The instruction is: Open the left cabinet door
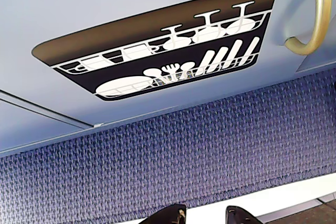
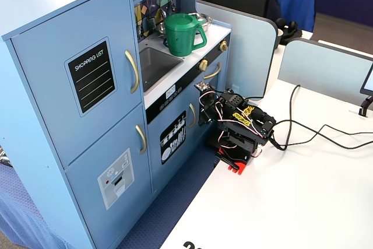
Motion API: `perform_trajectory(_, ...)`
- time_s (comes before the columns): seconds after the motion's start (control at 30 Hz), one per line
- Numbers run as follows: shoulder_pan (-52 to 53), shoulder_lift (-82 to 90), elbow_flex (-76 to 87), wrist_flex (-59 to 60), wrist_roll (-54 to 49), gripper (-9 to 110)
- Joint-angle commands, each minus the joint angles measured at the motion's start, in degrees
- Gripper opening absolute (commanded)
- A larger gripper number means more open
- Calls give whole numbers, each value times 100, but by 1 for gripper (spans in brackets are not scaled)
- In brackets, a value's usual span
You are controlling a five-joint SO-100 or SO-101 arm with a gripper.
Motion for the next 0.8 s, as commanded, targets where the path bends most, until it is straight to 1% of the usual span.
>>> perform_trajectory(0.0, 176, -35, 70, 1099, -791, 0)
perform_trajectory(0.2, -158, -35, 70, 1099, -598, 0)
perform_trajectory(0.77, -132, -35, 70, 1107, -879, 0)
